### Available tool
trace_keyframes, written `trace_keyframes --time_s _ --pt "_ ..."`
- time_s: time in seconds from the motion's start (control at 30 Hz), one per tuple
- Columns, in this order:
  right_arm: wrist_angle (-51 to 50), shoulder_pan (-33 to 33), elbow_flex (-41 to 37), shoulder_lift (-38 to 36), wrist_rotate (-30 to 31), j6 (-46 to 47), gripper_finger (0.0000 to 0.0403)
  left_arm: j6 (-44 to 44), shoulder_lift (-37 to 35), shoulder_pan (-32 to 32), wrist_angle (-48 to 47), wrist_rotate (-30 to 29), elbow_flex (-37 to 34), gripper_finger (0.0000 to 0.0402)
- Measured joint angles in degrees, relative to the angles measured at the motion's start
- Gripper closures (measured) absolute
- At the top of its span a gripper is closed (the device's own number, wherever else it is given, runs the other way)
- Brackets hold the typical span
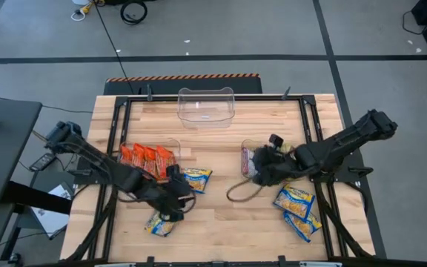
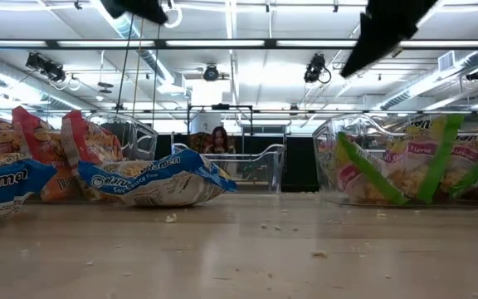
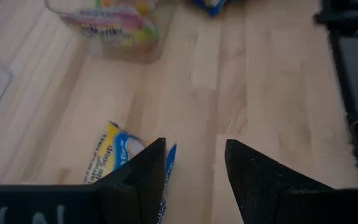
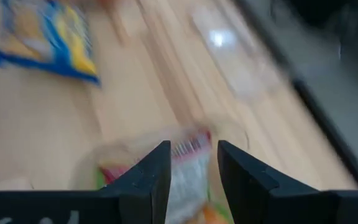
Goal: Sort Maruchan noodles
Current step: Put the blue noodle from the middle into the top transparent bin
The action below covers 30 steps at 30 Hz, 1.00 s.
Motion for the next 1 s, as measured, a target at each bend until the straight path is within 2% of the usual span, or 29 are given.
trace_keyframes --time_s 0.1,0.2,0.37,0.5,0.77,0.93,1.0 --pt "6.71 4.05 0.09 -0.01 4.32 -5.12 0.0266 -3.80 3.61 3.83 -0.78 3.21 0.99 0.0233" --pt "11.64 7.37 0.68 -0.14 5.73 -9.93 0.0266 -6.29 5.93 9.61 -1.13 4.97 1.67 0.0233" --pt "14.45 10.31 0.71 -0.17 4.50 -12.33 0.0266 -3.68 11.09 17.92 -1.44 5.60 1.62 0.0233" --pt "14.32 11.88 0.71 -0.17 3.28 -11.61 0.0266 -4.13 14.96 21.22 -1.36 5.64 1.60 0.0233" --pt "14.24 12.58 0.71 -0.17 0.60 -14.37 0.0266 -6.99 22.00 17.42 -0.30 9.81 1.61 0.0233" --pt "14.23 12.58 0.71 -0.26 -1.63 -16.05 0.0266 -6.79 22.00 12.04 3.67 15.51 2.22 0.0233" --pt "14.10 12.58 0.71 -0.42 -1.66 -16.14 0.0266 -3.77 21.23 9.41 3.62 17.33 4.57 0.0233"
